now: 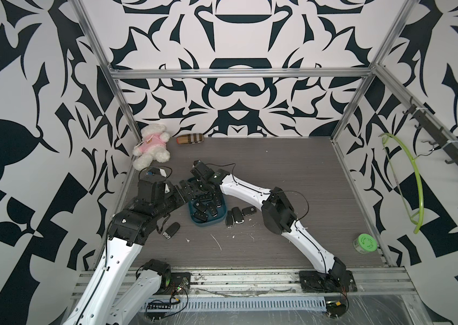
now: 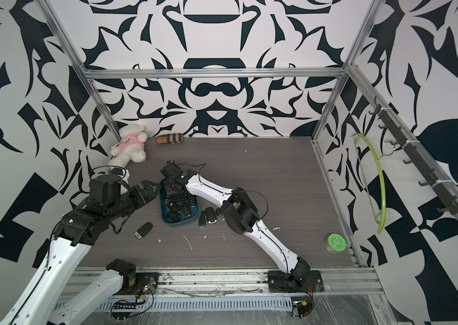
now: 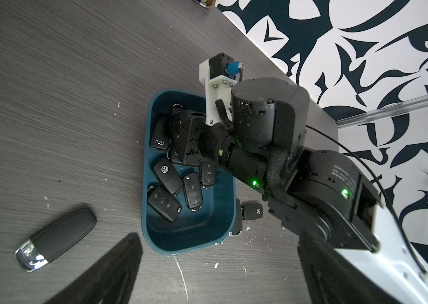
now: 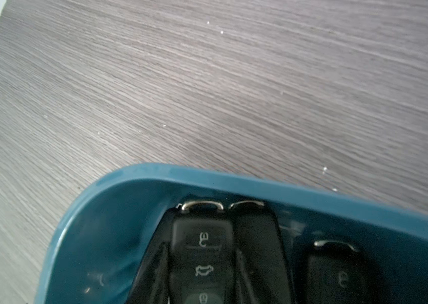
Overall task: Place the car key into the storage box
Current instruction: Place the car key in the storage box.
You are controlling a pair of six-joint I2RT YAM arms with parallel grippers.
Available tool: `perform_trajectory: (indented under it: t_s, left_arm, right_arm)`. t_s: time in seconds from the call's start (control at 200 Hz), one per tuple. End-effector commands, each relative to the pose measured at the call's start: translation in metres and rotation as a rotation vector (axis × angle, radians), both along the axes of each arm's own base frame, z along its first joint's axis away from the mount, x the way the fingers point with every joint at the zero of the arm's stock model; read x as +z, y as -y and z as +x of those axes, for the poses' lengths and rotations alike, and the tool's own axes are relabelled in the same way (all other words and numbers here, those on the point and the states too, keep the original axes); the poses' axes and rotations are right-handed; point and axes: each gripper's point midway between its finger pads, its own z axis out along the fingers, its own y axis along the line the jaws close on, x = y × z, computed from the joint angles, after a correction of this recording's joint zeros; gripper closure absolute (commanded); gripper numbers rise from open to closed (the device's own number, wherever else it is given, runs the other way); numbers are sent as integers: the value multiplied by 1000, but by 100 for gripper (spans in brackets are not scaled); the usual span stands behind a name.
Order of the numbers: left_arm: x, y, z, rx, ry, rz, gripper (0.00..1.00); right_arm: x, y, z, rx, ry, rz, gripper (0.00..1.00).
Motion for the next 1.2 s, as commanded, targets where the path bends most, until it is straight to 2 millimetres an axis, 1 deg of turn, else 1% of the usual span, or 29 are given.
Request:
perform_trajectory:
  t_s: [0.0,0.09,0.17,0.275,0.475,0.565,0.6,0.645,0.785,0.855,0.92,0.94,0.985,1.075,1.12,1.125,1.135,1.195]
  left_arm:
    - [-4,-1,0,-1,-12,13,1]
    - [-4,-1,1,-2,-11,14,1]
    - [-4,0,2,-3,-12,14,1]
    - [-6,2,4,-9,-16,10,1]
    - [-5,2,4,-10,-15,11,1]
    - [-7,1,4,-9,-17,13,1]
    - [-7,1,4,-9,-17,13,1]
    - [-7,1,4,-8,-16,12,1]
    - [-6,2,5,-9,-14,10,1]
    - [-6,2,5,-9,-14,10,1]
    - [-6,2,5,-9,-13,8,1]
    - [-6,2,5,-10,-14,7,1]
    - [-7,3,5,-10,-14,6,1]
    - [-6,3,6,-12,-13,5,1]
    - [-7,3,6,-11,-12,5,1]
    - [-7,3,6,-11,-12,5,1]
    - [-7,3,6,-11,-12,5,1]
    - [-6,3,6,-13,-9,4,1]
  right_arm:
    - [18,-1,5,-15,29,16,63]
    - [16,7,8,-37,45,-21,63]
    - [18,12,11,-54,61,-40,62]
    - [20,14,12,-60,72,-51,60]
    - [13,16,11,-61,56,-65,59]
    - [15,13,9,-44,50,-50,53]
    - [16,11,9,-38,50,-44,48]
    - [20,10,8,-32,52,-35,44]
    - [34,9,8,-27,63,-14,42]
    - [41,9,7,-26,68,-5,38]
    - [48,10,7,-28,72,3,37]
    - [49,10,6,-27,72,4,35]
    - [55,10,5,-27,76,10,32]
    - [69,13,4,-30,89,23,32]
    - [64,15,3,-32,85,16,31]
    - [73,15,3,-33,92,26,31]
    - [79,16,3,-34,98,34,31]
    - [89,20,1,-38,108,42,27]
